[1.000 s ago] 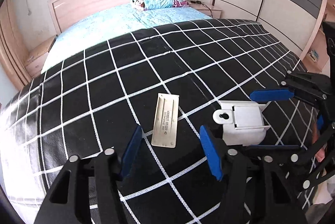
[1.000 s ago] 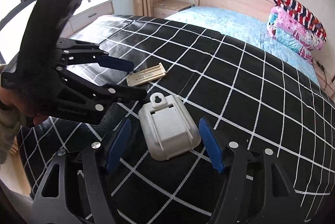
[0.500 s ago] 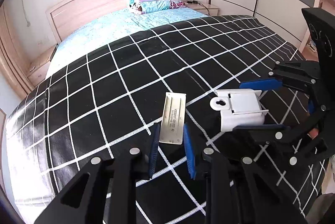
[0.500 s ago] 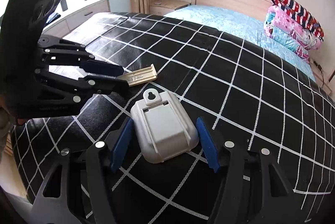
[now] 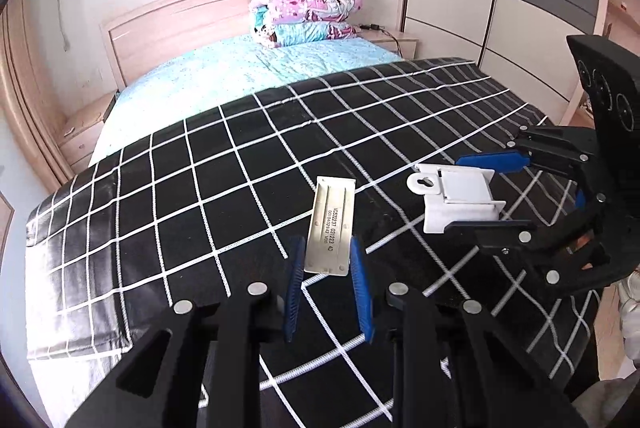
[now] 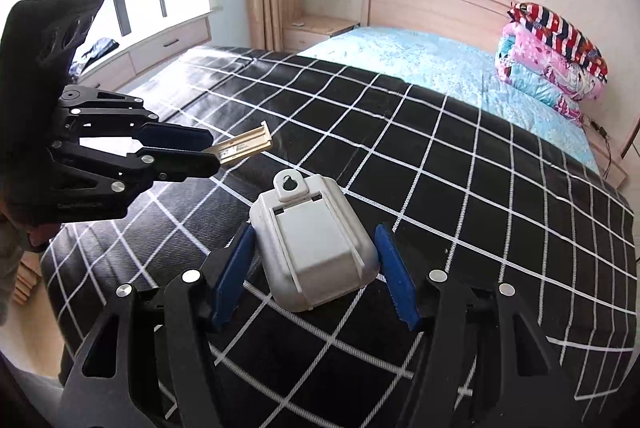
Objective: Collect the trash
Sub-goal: 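Grasp the beige plastic card with the left tool while the right tool grasps the white plastic case, then carry the beige card and white case in both tools over the trash bin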
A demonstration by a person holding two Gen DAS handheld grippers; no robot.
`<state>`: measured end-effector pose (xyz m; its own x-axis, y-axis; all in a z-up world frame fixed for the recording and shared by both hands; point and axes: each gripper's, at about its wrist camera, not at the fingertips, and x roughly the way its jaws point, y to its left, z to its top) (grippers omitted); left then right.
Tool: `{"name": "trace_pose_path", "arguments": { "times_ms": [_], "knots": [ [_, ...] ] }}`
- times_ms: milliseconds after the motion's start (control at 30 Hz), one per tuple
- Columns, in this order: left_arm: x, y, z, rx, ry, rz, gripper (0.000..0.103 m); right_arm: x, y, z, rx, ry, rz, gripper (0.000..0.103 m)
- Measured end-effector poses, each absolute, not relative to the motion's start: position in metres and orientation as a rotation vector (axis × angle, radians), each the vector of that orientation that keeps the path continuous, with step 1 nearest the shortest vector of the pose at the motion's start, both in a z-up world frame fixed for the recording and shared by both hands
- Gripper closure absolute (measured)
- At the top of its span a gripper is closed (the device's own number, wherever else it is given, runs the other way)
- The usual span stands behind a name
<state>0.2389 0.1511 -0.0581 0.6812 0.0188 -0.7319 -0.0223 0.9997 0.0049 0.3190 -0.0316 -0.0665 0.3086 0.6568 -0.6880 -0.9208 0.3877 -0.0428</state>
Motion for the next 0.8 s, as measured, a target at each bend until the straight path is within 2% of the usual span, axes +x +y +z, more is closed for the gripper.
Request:
{"name": "trace_pose_path", "arguments": {
  "times_ms": [800],
  "knots": [
    [0.153,0.091,-0.004,0.027,0.713,-0.023,0.081,0.247,-0.097,-0.026,-0.444,0.544,1.068,0.042]
  ]
}}
